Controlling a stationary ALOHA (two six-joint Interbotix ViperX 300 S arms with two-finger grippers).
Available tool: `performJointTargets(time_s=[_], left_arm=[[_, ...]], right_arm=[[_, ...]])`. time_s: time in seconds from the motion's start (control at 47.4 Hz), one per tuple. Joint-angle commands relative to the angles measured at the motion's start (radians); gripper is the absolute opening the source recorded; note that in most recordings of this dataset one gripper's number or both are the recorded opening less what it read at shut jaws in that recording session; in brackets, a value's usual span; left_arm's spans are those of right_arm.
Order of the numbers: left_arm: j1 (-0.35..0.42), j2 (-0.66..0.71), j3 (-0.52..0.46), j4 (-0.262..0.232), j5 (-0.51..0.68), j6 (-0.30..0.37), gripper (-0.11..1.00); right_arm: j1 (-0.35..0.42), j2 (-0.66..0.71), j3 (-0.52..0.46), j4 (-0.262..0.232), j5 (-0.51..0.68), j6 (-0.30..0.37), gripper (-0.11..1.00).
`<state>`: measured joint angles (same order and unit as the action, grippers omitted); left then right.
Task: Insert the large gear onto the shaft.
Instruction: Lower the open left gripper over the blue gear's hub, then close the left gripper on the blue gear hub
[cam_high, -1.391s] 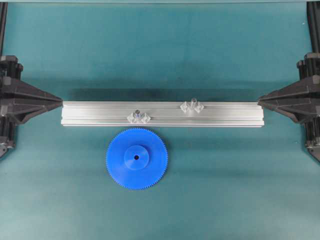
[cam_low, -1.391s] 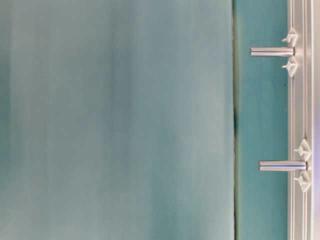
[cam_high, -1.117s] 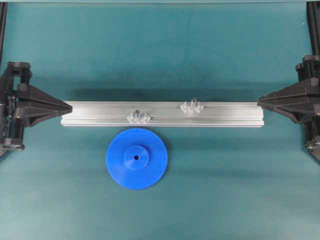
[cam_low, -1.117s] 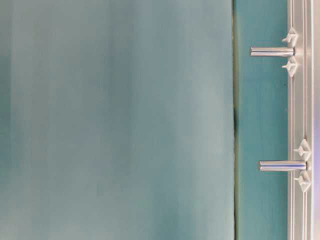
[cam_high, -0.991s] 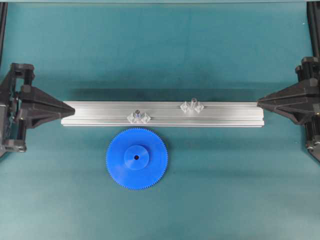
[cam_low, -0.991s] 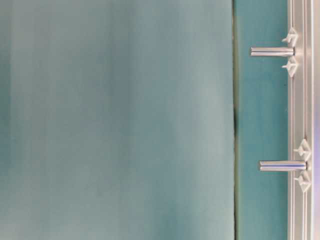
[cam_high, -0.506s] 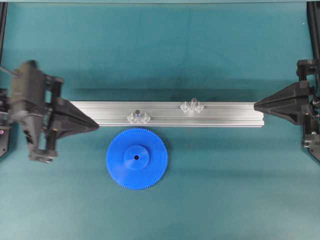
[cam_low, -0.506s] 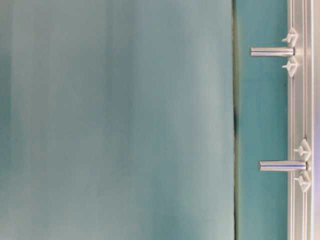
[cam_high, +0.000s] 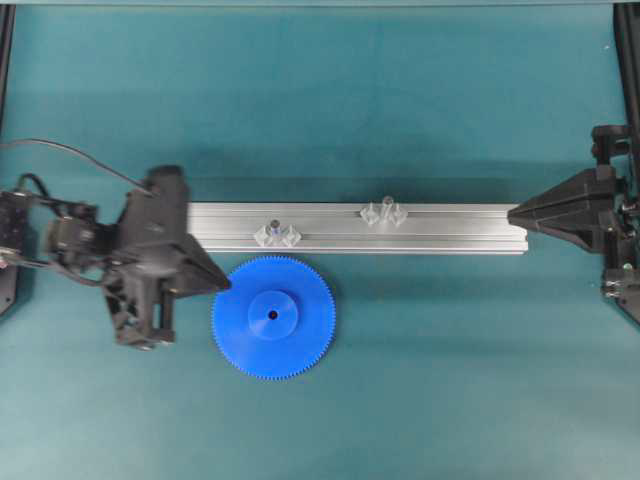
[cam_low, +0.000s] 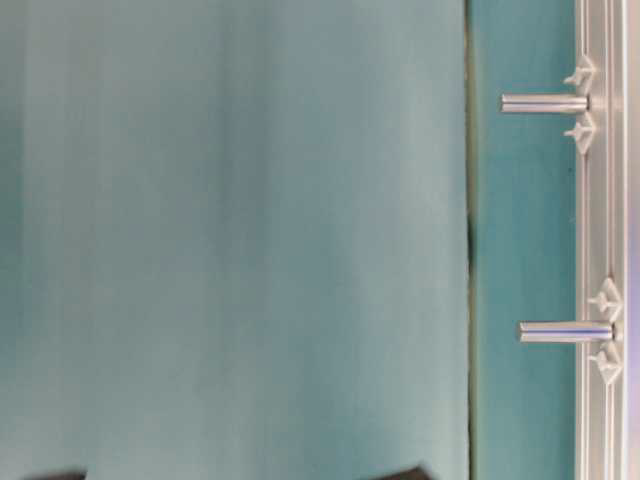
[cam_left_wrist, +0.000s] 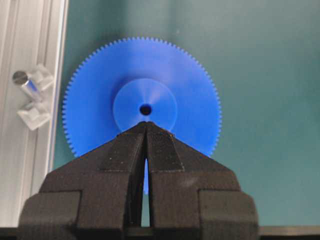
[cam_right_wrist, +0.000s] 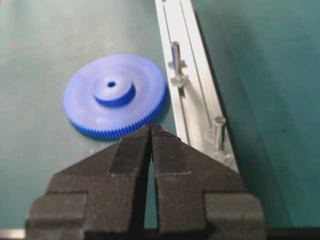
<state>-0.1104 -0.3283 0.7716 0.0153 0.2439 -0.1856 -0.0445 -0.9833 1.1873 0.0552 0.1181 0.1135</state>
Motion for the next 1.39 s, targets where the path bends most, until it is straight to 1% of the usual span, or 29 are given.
performJointTargets(time_s=[0.0, 0.126, 0.211, 0.274, 0.358, 0.464, 0.548, 0.59, 0.632, 0.717, 0.801, 1.012, 1.244, 1.37], left_arm=[[-0.006, 0.038, -0.052, 0.002, 0.018, 0.000, 0.00], [-0.006, 0.106, -0.097, 0.002, 0.058, 0.009, 0.00], [-0.006, 0.141, -0.130, 0.003, 0.078, 0.035, 0.00], [-0.006, 0.155, -0.152, 0.002, 0.086, 0.057, 0.06], [-0.006, 0.175, -0.173, 0.002, 0.101, 0.074, 0.25], [-0.005, 0.210, -0.192, 0.002, 0.150, 0.078, 0.56], [-0.006, 0.239, -0.216, 0.002, 0.212, 0.080, 0.78], [-0.003, 0.253, -0.235, 0.002, 0.238, 0.089, 0.87], [0.000, 0.278, -0.255, 0.003, 0.262, 0.107, 0.91], [0.002, 0.321, -0.287, 0.005, 0.293, 0.146, 0.88], [0.002, 0.360, -0.316, 0.003, 0.314, 0.160, 0.89], [0.003, 0.445, -0.365, 0.003, 0.319, 0.158, 0.92], [0.005, 0.476, -0.374, 0.003, 0.319, 0.153, 0.92], [0.005, 0.477, -0.377, 0.002, 0.319, 0.130, 0.92]], right_arm=[[-0.002, 0.005, -0.005, 0.002, -0.003, 0.012, 0.08], [-0.003, -0.008, 0.008, 0.002, -0.003, 0.012, 0.08], [-0.003, -0.017, 0.011, 0.003, -0.003, 0.012, 0.08], [-0.003, -0.023, 0.015, 0.002, -0.003, 0.012, 0.08], [-0.003, -0.028, 0.021, 0.002, -0.003, 0.012, 0.08], [-0.003, -0.031, 0.029, 0.002, -0.003, 0.012, 0.08], [-0.003, -0.032, 0.032, 0.002, -0.008, 0.012, 0.08], [-0.003, -0.035, 0.035, 0.002, -0.009, 0.012, 0.08], [-0.003, -0.038, 0.038, 0.002, -0.009, 0.012, 0.08], [-0.003, -0.057, 0.043, 0.002, -0.008, 0.012, 0.08], [-0.003, -0.080, 0.046, 0.002, -0.003, 0.014, 0.08], [-0.003, -0.138, 0.060, 0.002, 0.011, 0.014, 0.08], [-0.003, -0.144, 0.061, 0.002, 0.066, 0.014, 0.08], [-0.002, -0.144, 0.061, 0.002, 0.069, 0.014, 0.08]])
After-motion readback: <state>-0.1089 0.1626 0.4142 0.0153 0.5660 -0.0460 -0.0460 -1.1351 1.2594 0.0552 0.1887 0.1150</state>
